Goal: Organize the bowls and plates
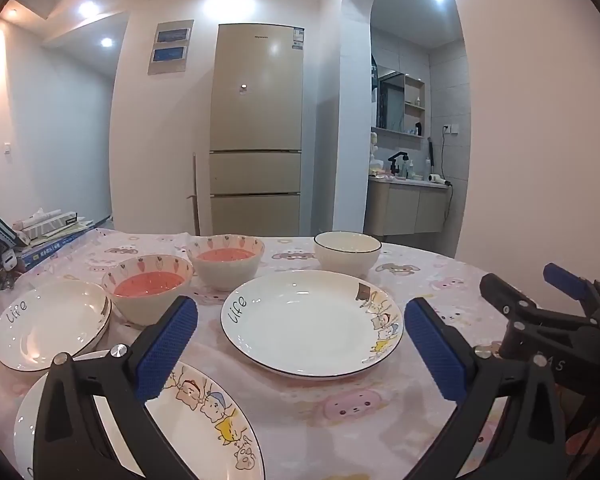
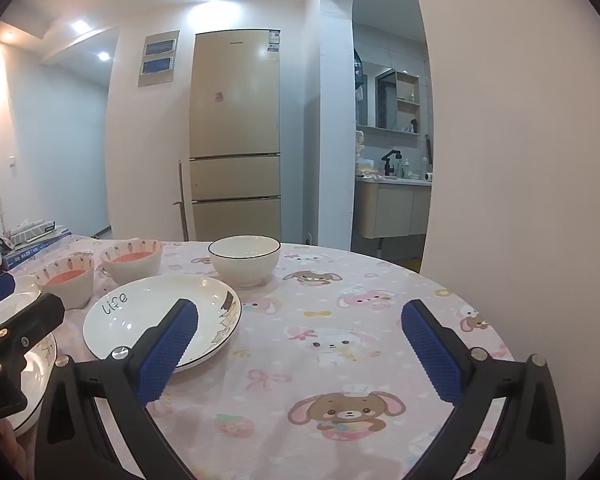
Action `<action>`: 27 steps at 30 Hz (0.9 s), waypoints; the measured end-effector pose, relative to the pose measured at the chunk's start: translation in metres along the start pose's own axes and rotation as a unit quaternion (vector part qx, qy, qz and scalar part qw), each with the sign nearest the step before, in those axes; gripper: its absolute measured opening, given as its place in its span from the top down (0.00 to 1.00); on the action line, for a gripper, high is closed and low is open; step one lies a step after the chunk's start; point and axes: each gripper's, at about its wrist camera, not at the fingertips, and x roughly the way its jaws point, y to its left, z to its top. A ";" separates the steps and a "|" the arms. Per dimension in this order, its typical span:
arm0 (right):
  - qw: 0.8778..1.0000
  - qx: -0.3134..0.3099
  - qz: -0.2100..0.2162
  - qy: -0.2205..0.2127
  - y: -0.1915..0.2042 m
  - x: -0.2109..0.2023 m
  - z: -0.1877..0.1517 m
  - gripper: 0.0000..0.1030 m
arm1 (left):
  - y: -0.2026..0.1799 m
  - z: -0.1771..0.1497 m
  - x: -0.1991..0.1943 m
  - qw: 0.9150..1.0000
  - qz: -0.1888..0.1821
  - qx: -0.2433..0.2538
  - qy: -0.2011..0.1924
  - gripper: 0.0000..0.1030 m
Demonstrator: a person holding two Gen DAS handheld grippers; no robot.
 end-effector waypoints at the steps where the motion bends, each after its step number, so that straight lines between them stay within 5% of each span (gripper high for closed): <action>1: 1.000 0.000 0.001 0.000 -0.001 0.000 0.000 0.00 | 0.000 0.000 -0.001 1.000 0.000 0.000 -0.002 0.00; 27: 1.000 -0.002 -0.003 0.001 0.002 0.000 -0.002 0.00 | 0.004 0.001 0.000 1.000 0.006 -0.011 0.000 0.00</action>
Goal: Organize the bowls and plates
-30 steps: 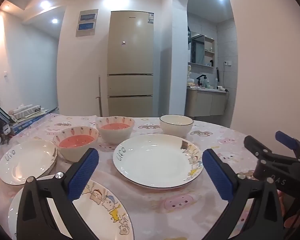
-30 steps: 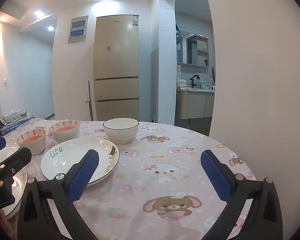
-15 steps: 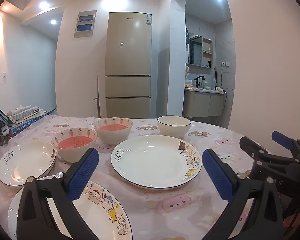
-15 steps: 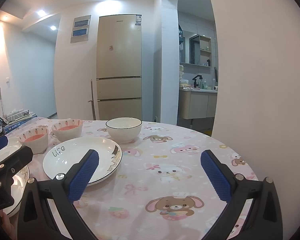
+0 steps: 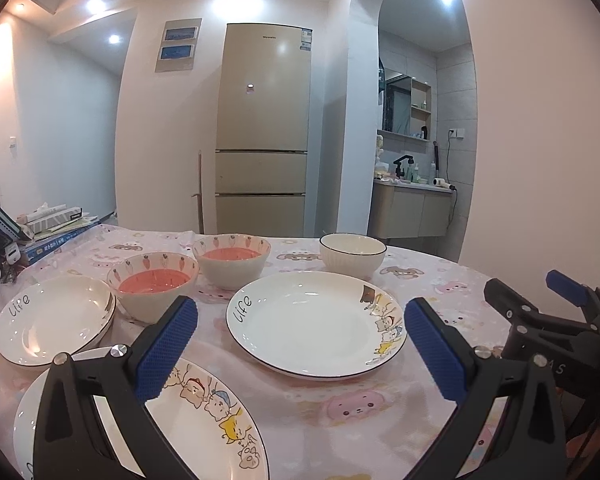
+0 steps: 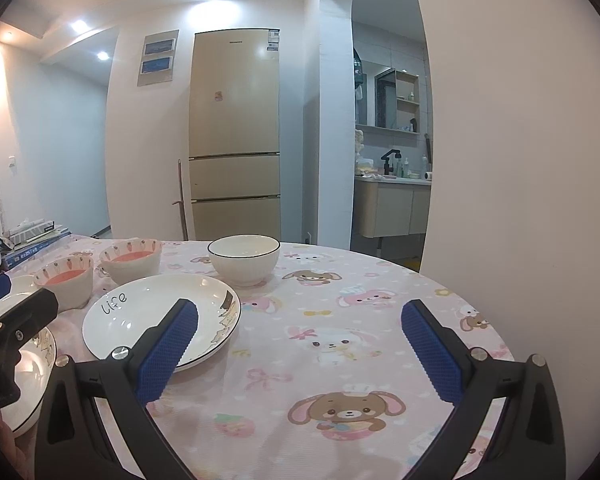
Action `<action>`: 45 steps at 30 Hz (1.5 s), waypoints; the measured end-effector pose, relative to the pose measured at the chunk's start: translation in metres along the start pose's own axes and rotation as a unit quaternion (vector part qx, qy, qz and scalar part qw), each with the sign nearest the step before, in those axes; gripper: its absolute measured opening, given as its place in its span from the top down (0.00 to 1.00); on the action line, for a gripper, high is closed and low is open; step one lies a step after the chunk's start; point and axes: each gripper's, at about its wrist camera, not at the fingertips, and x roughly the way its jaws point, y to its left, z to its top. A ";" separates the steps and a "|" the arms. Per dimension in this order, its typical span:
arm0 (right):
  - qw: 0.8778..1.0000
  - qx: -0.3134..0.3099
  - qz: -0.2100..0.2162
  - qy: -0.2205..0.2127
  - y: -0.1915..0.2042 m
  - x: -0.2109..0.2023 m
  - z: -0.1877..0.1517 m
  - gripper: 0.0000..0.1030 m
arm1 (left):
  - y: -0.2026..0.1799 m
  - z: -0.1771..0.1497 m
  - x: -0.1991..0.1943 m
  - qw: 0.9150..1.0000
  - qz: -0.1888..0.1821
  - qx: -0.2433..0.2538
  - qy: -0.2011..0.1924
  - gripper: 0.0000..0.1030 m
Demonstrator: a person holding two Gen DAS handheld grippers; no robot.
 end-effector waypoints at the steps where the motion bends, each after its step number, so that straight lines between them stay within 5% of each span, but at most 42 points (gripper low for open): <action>1: 1.000 0.000 0.000 0.000 0.000 0.000 0.000 0.00 | -0.001 0.000 -0.001 1.000 -0.001 0.002 -0.002 0.00; 45: 1.000 -0.001 0.001 0.001 0.001 0.000 0.000 0.00 | -0.005 -0.001 -0.001 1.000 -0.005 0.014 0.003 0.00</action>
